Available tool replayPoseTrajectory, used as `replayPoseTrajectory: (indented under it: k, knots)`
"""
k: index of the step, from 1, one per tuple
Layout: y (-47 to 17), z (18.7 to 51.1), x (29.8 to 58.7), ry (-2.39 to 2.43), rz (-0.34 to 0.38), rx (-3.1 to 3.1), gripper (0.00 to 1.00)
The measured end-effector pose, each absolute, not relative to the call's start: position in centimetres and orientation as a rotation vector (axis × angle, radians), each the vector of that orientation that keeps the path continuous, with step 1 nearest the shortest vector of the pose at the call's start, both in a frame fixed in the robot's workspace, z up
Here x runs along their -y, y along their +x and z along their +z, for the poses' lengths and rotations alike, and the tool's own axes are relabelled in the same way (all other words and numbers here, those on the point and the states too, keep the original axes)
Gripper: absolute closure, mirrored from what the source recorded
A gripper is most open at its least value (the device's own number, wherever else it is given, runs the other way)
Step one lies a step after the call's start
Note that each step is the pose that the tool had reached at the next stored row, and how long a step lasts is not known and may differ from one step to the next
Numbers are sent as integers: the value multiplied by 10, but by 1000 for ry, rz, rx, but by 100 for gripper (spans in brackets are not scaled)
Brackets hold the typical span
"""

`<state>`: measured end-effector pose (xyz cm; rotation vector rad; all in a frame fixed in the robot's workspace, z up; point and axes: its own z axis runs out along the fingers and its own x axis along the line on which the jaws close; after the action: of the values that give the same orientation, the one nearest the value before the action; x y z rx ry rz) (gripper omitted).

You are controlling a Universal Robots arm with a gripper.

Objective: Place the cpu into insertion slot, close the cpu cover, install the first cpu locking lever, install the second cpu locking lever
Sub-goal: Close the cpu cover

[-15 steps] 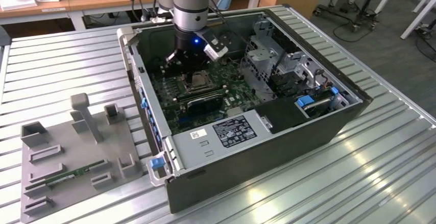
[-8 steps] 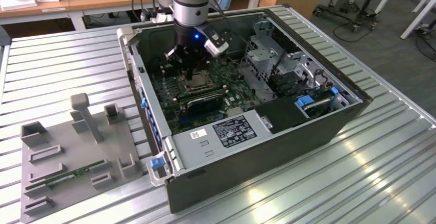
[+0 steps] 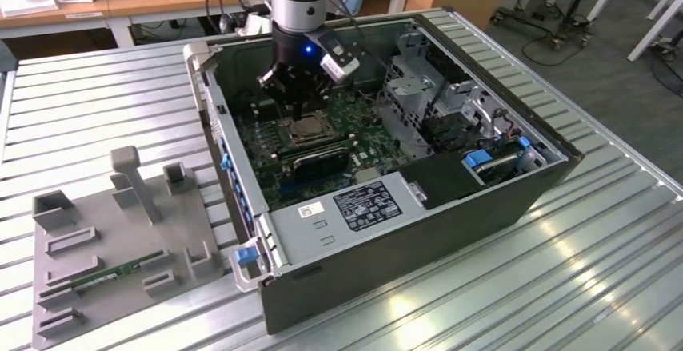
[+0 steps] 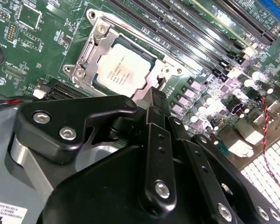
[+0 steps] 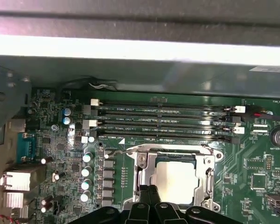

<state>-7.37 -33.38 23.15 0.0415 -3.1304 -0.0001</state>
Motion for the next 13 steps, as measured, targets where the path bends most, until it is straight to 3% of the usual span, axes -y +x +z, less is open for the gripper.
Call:
replayPoseTrajectory:
  k: [13]
  knots:
    - [-79, 231, 334, 42, -5, 3158, 89]
